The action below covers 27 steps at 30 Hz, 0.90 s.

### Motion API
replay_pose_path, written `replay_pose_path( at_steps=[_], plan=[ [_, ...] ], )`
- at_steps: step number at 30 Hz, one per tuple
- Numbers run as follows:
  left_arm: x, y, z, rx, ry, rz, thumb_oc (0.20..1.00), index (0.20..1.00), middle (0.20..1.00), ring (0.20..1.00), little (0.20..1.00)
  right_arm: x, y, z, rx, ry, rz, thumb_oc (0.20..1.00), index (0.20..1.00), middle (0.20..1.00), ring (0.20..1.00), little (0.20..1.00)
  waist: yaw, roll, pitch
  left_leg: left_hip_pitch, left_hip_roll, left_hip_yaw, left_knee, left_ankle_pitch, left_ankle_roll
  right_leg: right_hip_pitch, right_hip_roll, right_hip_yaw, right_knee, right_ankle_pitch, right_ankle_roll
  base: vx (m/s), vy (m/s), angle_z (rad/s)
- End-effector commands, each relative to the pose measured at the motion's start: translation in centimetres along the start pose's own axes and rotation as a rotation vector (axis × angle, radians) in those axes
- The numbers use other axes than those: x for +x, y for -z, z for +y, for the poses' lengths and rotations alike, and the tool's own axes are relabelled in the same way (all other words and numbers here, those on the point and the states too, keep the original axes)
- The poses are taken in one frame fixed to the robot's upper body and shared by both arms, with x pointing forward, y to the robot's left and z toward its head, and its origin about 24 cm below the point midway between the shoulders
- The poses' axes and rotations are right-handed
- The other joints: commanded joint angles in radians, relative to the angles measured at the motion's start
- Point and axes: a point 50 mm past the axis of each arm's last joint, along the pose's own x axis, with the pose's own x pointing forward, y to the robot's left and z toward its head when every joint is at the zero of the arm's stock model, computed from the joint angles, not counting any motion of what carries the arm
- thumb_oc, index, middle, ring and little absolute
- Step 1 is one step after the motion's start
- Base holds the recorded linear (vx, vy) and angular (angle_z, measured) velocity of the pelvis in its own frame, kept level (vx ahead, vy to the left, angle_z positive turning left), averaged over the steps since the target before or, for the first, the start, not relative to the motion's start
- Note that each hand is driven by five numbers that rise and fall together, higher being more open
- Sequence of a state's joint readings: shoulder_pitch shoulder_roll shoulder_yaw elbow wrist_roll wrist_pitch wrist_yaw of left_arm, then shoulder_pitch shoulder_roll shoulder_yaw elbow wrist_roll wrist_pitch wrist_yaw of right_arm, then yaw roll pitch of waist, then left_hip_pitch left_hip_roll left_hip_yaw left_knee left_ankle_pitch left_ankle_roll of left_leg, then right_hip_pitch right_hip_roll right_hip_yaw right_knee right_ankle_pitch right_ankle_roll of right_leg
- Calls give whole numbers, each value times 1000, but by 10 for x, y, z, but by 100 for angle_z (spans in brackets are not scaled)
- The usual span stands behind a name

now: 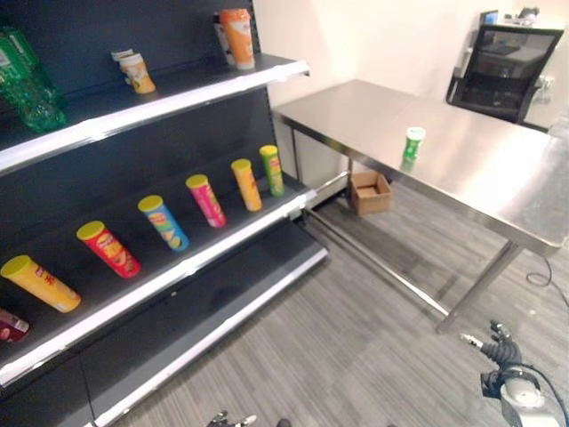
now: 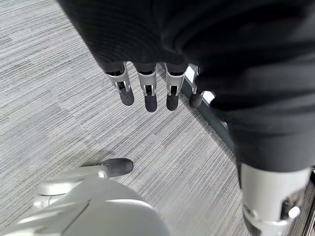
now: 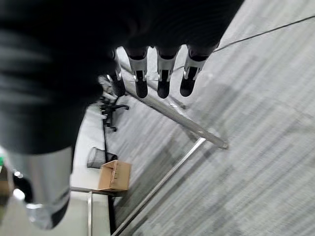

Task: Put the goods on the table back onto the shelves and tidy them up.

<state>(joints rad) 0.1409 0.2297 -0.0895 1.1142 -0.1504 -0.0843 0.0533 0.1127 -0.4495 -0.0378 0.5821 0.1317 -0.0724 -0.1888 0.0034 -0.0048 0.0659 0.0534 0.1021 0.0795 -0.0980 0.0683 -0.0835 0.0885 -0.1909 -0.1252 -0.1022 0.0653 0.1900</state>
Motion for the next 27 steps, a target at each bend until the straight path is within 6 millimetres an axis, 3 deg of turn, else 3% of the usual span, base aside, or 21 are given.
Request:
replay_pose_path(
  at_steps=[1,7,11,15,18,20,21,22,25,27],
  plan=[
    [7,-28,5,13,-8,-76,1000,1000,1000,1000,1000,15,-64,-12,-23,28,-257,1000,1000,1000,1000,1000,24,-17,62,17,-56,57,22,-109,22,-24,51,-84,54,-90,-35,-1,107,-7],
    [6,-25,5,-7,-10,-66,1000,1000,1000,1000,1000,15,-84,-13,-33,42,-338,1000,1000,1000,1000,1000,39,-21,73,-5,-84,52,53,-136,54,-66,18,-74,123,-95,-15,9,119,-10],
    [5,-20,10,-6,-21,-52,1000,1000,1000,1000,1000,14,-88,-18,-66,63,-355,1000,1000,1000,1000,1000,43,-13,106,10,-113,52,84,-175,99,-169,-43,-59,370,-69,8,47,241,-5],
    [5,-18,13,6,-24,-46,1000,1000,1000,1000,1000,10,-83,-25,-55,90,-353,1000,1000,1000,1000,1000,29,-4,122,44,-122,32,82,-194,115,-245,-54,-30,519,-26,-2,137,131,1],
    [5,-26,12,3,-15,-77,1000,1000,1000,1000,1000,6,-82,-35,-49,133,-360,1000,1000,1000,1000,1000,5,5,130,72,-117,0,67,-206,108,-313,-18,5,471,-35,-18,180,7,12],
    [7,-34,10,17,-5,-99,1000,1000,1000,1000,1000,3,-88,-49,-39,195,-389,1000,1000,1000,1000,1000,-18,-3,146,94,-126,-39,66,-224,96,-330,-1,24,283,2,-5,201,-65,60],
    [7,-34,10,17,-5,-99,1000,1000,1000,1000,1000,3,-88,-49,-39,195,-389,1000,1000,1000,1000,1000,-19,-2,147,96,-124,-40,66,-225,95,-327,0,23,280,3,-5,239,-94,60],
    [7,-38,8,25,2,-109,1000,1000,1000,1000,1000,3,-96,-56,-20,230,-420,1000,1000,1000,1000,1000,-28,-17,152,111,-129,-53,69,-239,86,-370,-14,21,183,39,16,263,-95,17],
    [8,-43,8,20,3,-123,1000,1000,1000,1000,1000,0,-105,-62,-4,263,-461,1000,1000,1000,1000,1000,-48,-19,158,160,-110,-72,76,-276,63,-377,-11,-50,41,89,46,341,-126,-10],
    [8,-43,9,21,-1,-125,1000,1000,1000,1000,1000,-4,-116,-68,-1,289,-511,1000,1000,1000,1000,1000,-53,-27,150,197,-104,-72,67,-295,54,-383,-12,-94,25,103,54,341,-143,74]
  ],
)
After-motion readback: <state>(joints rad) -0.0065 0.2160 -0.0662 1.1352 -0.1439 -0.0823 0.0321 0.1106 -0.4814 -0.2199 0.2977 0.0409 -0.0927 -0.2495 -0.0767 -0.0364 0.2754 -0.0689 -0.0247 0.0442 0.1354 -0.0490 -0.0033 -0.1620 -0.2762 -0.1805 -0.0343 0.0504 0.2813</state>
